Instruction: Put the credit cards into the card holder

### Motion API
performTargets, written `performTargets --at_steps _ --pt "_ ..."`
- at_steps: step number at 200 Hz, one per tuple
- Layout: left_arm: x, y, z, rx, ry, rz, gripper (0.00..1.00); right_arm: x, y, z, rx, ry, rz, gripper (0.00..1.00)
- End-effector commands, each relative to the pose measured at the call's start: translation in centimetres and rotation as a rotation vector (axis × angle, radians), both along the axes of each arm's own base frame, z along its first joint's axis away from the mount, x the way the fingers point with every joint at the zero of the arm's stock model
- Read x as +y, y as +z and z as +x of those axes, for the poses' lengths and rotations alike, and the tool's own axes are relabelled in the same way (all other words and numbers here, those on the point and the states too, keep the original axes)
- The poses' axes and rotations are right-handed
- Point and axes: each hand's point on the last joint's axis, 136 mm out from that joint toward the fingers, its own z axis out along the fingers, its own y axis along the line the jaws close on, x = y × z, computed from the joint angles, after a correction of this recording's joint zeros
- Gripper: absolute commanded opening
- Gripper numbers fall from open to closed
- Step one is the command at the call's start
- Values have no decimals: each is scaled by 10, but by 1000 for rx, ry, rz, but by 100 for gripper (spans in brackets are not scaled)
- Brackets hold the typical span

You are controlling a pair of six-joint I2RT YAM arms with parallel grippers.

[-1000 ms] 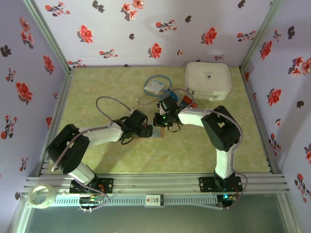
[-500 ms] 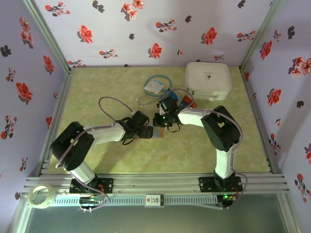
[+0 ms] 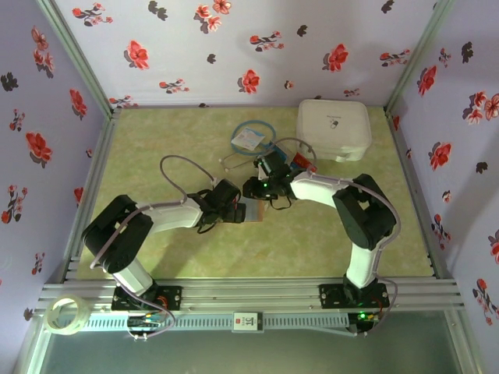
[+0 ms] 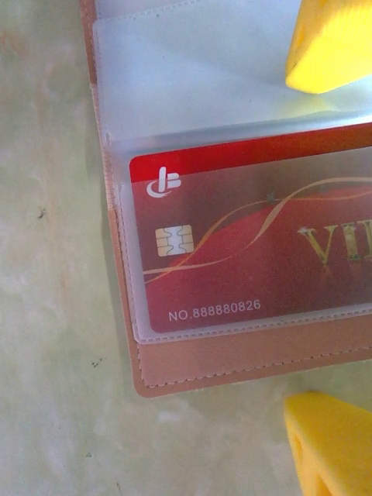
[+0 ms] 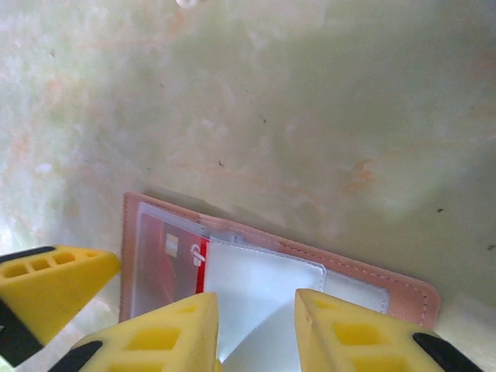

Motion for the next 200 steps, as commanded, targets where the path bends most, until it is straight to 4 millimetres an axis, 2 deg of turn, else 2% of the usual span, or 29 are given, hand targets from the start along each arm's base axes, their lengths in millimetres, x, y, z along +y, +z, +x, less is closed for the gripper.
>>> performTargets --at_steps 1,54,95,200 --pt "11 -13 -5 9 11 50 100 -11 -3 -1 8 -25 -26 34" --pt "10 -12 -5 7 10 46 100 -11 -26 -7 58 -36 -25 36" --pt "9 -12 -5 6 9 45 100 -7 -36 -10 87 -32 -7 37" --pt "8 -9 -4 -4 9 37 100 10 -30 -14 114 -16 74 35"
